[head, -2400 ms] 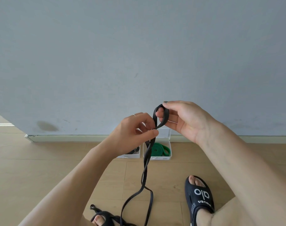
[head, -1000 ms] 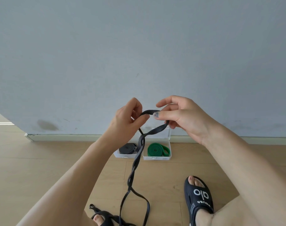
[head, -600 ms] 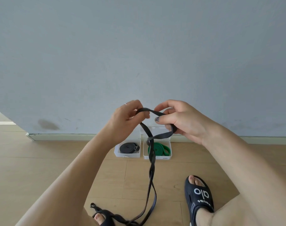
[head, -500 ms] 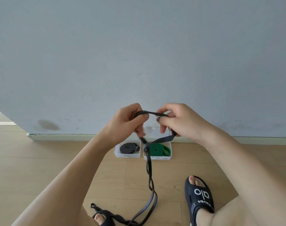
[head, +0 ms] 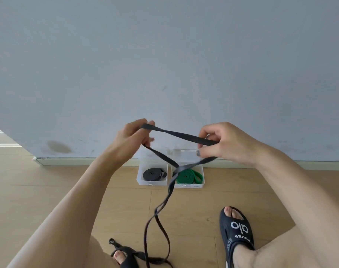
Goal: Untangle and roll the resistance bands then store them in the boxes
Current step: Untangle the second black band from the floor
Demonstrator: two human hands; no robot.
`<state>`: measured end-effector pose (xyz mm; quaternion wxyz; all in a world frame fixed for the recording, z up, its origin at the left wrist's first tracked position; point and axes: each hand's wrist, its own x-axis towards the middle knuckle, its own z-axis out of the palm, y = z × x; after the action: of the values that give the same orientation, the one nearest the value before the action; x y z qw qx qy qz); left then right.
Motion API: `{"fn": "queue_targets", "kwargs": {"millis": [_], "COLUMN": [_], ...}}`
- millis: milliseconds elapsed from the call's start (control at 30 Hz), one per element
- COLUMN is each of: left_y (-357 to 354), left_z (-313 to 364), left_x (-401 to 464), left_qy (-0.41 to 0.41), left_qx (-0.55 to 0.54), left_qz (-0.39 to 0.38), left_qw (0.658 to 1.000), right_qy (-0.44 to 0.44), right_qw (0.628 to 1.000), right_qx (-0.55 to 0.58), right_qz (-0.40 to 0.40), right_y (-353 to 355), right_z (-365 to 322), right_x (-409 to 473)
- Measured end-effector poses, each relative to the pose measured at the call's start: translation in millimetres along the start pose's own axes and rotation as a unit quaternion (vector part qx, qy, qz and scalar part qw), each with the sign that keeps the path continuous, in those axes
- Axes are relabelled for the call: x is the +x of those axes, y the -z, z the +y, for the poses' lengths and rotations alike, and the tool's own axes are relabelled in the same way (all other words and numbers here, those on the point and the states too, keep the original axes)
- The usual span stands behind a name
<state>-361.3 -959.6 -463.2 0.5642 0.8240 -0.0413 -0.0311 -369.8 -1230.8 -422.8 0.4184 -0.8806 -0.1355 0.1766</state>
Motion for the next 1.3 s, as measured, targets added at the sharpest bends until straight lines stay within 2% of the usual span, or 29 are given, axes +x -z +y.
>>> {"fn": "queue_targets", "kwargs": {"millis": [67, 100, 133, 167, 200, 233, 267, 333, 367, 400, 433, 500, 533, 600, 667, 700, 767, 800, 833, 867, 900, 933, 967, 1000, 1067, 1100, 1167, 1233, 1300], "left_y": [-9.1, -13.8, -18.1, -19.7, -17.3, -11.4, -2.5, 16.9, 23.7, 26.9, 26.7, 17.5, 10.2, 0.9, 0.6, 0.4, -1.3, -4.2, -7.7, -8.3, -4.6, 1.5, 9.3, 16.4, 23.6, 21.6, 4.7, -18.2, -34.0], "left_z": [-3.4, -4.7, -3.4, -3.3, -4.2, -7.0, -10.4, -16.7, -18.8, -19.3, -19.2, -16.4, -15.1, -10.5, -1.6, 3.8, 10.4, 10.3, 8.3, 2.7, -3.9, -8.8, -12.6, -14.0, -18.9, -19.8, -14.3, -5.0, 5.3], "left_x": [-5.7, -7.2, -8.1, -7.4, -6.7, -5.4, -3.6, 0.1, 1.3, 3.0, 3.8, 0.9, -1.4, -3.3, -2.6, -3.1, -6.6, -10.8, -14.1, -15.5, -15.7, -14.6, -12.7, -11.5, -10.4, -10.9, -17.8, -26.4, -31.8], "left_qy": [0.049, 0.071, 0.079, 0.070, 0.046, 0.022, 0.006, 0.007, 0.009, 0.004, 0.003, 0.019, 0.023, 0.033, 0.048, 0.056, 0.104, 0.131, 0.143, 0.133, 0.106, 0.086, 0.072, 0.066, 0.051, 0.049, 0.071, 0.087, 0.080], "left_qx": [-0.219, -0.262, -0.250, -0.189, -0.096, 0.025, 0.156, 0.370, 0.426, 0.447, 0.432, 0.321, 0.268, 0.199, 0.043, -0.077, -0.313, -0.345, -0.299, -0.192, -0.030, 0.130, 0.248, 0.298, 0.265, 0.224, 0.167, 0.170, 0.121], "left_qz": [-0.096, -0.118, -0.121, -0.099, -0.059, -0.005, 0.054, 0.138, 0.153, 0.165, 0.179, 0.193, 0.183, 0.159, 0.142, 0.132, 0.029, -0.029, -0.062, -0.067, -0.049, -0.008, 0.045, 0.093, 0.136, 0.100, -0.062, -0.215, -0.261], "left_qw": [0.970, 0.955, 0.957, 0.974, 0.993, 0.999, 0.986, 0.919, 0.892, 0.879, 0.884, 0.927, 0.945, 0.966, 0.988, 0.987, 0.944, 0.929, 0.942, 0.970, 0.993, 0.988, 0.965, 0.948, 0.953, 0.968, 0.981, 0.958, 0.955], "right_qy": [0.032, 0.041, 0.044, 0.039, 0.026, 0.004, -0.032, -0.132, -0.164, -0.168, -0.150, -0.111, -0.112, -0.146, -0.164, -0.160, -0.144, -0.136, -0.132, -0.136, -0.148, -0.166, -0.184, -0.198, -0.204, -0.198, -0.167, -0.130, -0.096], "right_qw": [0.997, 0.991, 0.985, 0.982, 0.988, 0.996, 0.995, 0.957, 0.945, 0.946, 0.955, 0.975, 0.980, 0.983, 0.984, 0.986, 0.989, 0.990, 0.990, 0.988, 0.986, 0.982, 0.977, 0.973, 0.972, 0.975, 0.983, 0.989, 0.994], "right_qx": [0.076, 0.122, 0.161, 0.175, 0.137, 0.044, -0.079, -0.254, -0.278, -0.275, -0.255, -0.165, -0.120, -0.081, -0.057, -0.039, -0.011, -0.001, 0.012, 0.028, 0.040, 0.042, 0.035, 0.019, 0.009, 0.026, 0.058, 0.055, 0.049], "right_qz": [0.009, 0.021, 0.037, 0.054, 0.070, 0.073, 0.047, -0.036, -0.045, -0.019, 0.025, 0.101, 0.108, 0.078, 0.037, 0.027, 0.035, 0.045, 0.053, 0.061, 0.069, 0.083, 0.101, 0.117, 0.119, 0.100, 0.050, 0.029, 0.034], "right_y": [-3.1, -5.4, -7.3, -9.2, -9.3, -7.3, -4.5, 1.2, 3.7, 6.1, 8.2, 5.6, 2.0, -5.4, -10.7, -12.2, -13.4, -13.7, -13.2, -11.6, -8.6, -4.6, -0.5, 2.5, 1.1, -3.0, -13.6, -22.6, -28.1], "right_z": [-2.2, -3.1, -3.5, -2.6, -0.4, 5.7, 13.0, 25.0, 28.9, 31.0, 31.1, 26.2, 22.4, 16.1, 13.3, 11.4, 6.8, 5.2, 4.8, 5.1, 7.1, 10.2, 14.1, 17.8, 19.4, 17.1, 10.6, 2.0, -5.5], "right_x": [-1.2, -0.1, 1.4, 3.0, 4.4, 6.0, 6.3, 2.8, 1.6, 2.1, 3.3, 7.0, 9.3, 11.8, 13.6, 14.3, 16.3, 17.3, 18.2, 18.8, 18.7, 17.4, 15.8, 14.3, 12.2, 12.5, 14.9, 16.2, 16.4]}}
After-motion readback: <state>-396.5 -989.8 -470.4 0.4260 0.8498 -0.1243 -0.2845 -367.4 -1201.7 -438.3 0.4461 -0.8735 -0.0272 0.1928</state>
